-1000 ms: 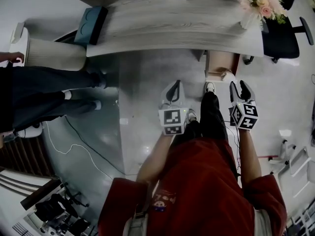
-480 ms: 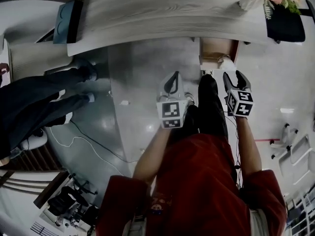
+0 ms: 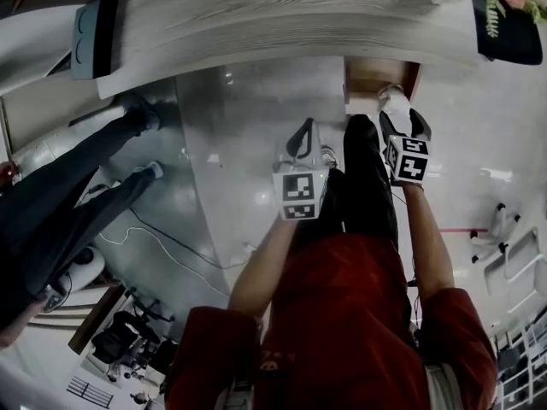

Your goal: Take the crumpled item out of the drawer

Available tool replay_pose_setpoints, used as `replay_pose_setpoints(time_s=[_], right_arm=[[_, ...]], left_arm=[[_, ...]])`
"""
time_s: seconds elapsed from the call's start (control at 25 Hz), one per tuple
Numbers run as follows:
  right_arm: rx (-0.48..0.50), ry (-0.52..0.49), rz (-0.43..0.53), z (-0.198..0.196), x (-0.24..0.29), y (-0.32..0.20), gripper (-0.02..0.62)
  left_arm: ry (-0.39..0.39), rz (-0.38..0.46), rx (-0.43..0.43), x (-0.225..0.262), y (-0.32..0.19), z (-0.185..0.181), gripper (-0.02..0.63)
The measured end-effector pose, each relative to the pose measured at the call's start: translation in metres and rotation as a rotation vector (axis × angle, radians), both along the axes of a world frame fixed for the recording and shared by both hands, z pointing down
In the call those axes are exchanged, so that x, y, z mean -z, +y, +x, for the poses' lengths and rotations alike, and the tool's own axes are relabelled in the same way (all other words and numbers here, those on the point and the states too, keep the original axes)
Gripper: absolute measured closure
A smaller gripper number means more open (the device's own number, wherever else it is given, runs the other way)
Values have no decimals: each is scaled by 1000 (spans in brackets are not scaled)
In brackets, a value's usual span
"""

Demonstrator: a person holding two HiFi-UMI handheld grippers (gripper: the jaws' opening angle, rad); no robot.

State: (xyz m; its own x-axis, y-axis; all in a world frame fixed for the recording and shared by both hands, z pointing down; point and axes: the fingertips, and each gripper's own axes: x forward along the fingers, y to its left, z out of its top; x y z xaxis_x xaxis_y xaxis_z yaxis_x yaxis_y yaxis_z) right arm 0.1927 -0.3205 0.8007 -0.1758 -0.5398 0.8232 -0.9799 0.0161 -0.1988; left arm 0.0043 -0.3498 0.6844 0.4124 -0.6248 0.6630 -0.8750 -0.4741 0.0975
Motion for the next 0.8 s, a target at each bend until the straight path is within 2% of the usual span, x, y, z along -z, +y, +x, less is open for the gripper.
replay_pose_setpoints(time_s=[0.28, 0.6, 0.68, 0.8], right_arm=[[14, 88, -85, 6, -39, -8, 278], [2, 119, -129, 14, -61, -9, 286], [9, 115, -136, 14, -62, -11, 316], [13, 99, -146, 12, -64, -12, 397]], left_arm=[[-10, -41, -5, -24, 0, 3, 607], [-16, -61, -1, -35, -3, 3, 607], [-19, -63, -2, -36, -2, 3, 607], [-24, -66, -3, -39, 1, 4, 607]])
